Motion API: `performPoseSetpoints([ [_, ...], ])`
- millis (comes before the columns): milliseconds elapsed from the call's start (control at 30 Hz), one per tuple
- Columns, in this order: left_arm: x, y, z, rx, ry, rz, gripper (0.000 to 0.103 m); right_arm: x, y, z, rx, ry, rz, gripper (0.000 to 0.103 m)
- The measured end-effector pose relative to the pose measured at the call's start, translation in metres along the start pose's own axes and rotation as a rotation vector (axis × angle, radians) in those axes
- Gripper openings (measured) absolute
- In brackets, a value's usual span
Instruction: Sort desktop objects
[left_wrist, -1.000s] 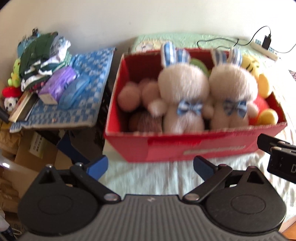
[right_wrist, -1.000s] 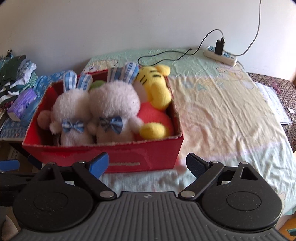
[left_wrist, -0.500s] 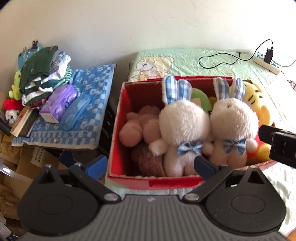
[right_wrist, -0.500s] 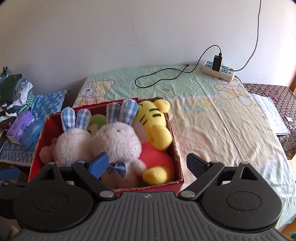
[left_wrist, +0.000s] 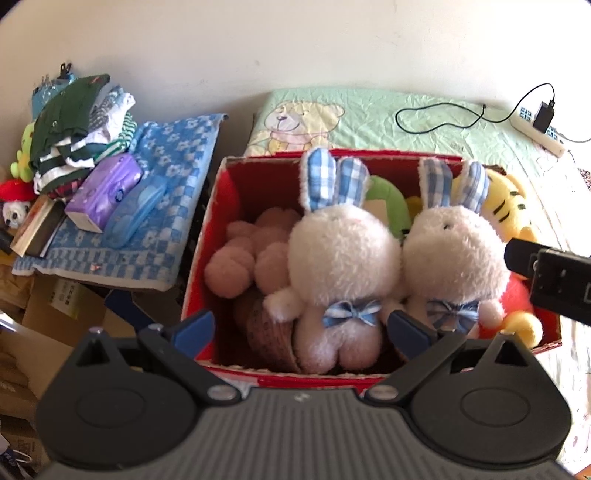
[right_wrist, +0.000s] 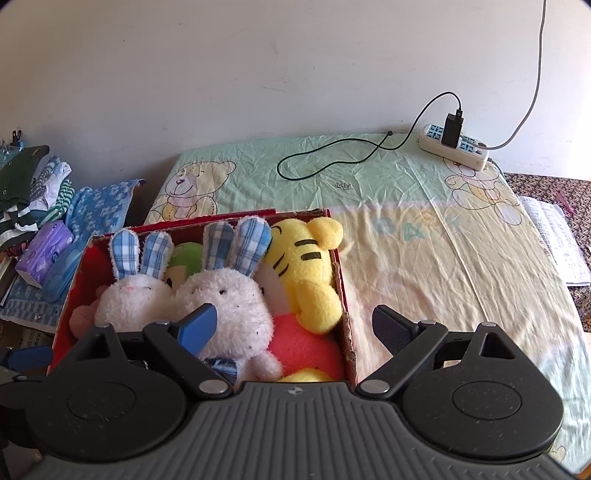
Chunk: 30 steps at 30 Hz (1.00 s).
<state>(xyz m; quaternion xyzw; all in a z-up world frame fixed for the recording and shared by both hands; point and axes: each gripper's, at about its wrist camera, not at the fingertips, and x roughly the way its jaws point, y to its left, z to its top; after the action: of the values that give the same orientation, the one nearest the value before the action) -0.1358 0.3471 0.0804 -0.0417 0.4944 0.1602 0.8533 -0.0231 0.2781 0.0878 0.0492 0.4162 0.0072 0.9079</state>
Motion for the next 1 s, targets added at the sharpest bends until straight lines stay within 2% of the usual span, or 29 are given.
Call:
performPoseSetpoints([
  [233, 0.000, 0.000, -0.001, 0.026, -0.004, 0.028, 0.100, 0.005, 0.001, -0.003, 0.005, 0.017, 0.017, 0.093],
  [667, -0.009, 0.027, 0.005, -0.002, -0.044, 0.059, 0.100, 0.000, 0.023, 0.002, -0.047, -0.038, -0.029, 0.093],
  [1000, -0.012, 0.029, 0.001, -0.004, -0.057, 0.044, 0.100, -0.003, 0.026, -0.003, -0.049, -0.037, -0.042, 0.093],
])
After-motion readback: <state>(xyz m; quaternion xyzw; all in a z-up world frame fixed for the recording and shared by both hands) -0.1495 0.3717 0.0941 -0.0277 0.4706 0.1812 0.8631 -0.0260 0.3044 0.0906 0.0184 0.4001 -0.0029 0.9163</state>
